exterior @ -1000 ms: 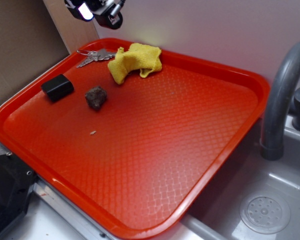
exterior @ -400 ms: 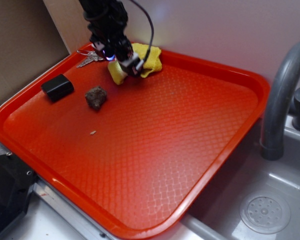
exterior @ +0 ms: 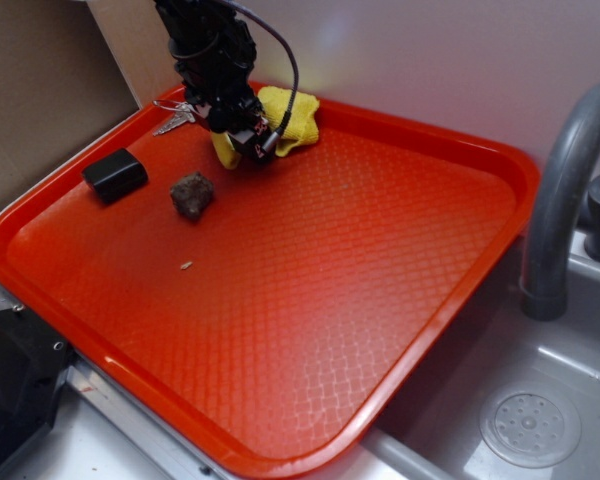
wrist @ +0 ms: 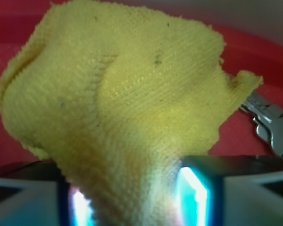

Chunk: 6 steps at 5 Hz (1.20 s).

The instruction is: Grab the yellow cloth.

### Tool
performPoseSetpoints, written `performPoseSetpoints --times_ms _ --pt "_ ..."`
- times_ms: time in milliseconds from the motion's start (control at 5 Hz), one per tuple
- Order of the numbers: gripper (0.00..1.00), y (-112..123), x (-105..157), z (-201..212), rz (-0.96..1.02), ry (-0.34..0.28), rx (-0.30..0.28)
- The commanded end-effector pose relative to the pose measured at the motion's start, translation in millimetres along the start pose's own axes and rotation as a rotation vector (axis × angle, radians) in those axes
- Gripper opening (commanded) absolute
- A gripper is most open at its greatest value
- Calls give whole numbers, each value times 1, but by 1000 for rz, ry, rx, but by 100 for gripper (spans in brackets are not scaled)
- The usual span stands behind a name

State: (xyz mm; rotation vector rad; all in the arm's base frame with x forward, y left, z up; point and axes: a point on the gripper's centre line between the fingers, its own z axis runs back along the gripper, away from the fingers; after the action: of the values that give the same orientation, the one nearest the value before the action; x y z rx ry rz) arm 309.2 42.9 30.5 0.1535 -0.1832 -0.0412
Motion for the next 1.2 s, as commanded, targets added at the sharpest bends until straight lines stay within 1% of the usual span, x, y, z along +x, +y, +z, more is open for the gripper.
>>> performPoseSetpoints --times_ms 0,200,400,600,800,1000 --pt "0 -3 13 32 -12 -86 8" --pt "0 -18 15 86 28 -111 -27" --pt "0 -34 -1 146 84 -49 -156" --pt "0 -30 -22 200 267 -59 -115" --pt "0 -39 -16 253 231 -37 -128" --pt "0 -46 -3 283 223 -15 -176"
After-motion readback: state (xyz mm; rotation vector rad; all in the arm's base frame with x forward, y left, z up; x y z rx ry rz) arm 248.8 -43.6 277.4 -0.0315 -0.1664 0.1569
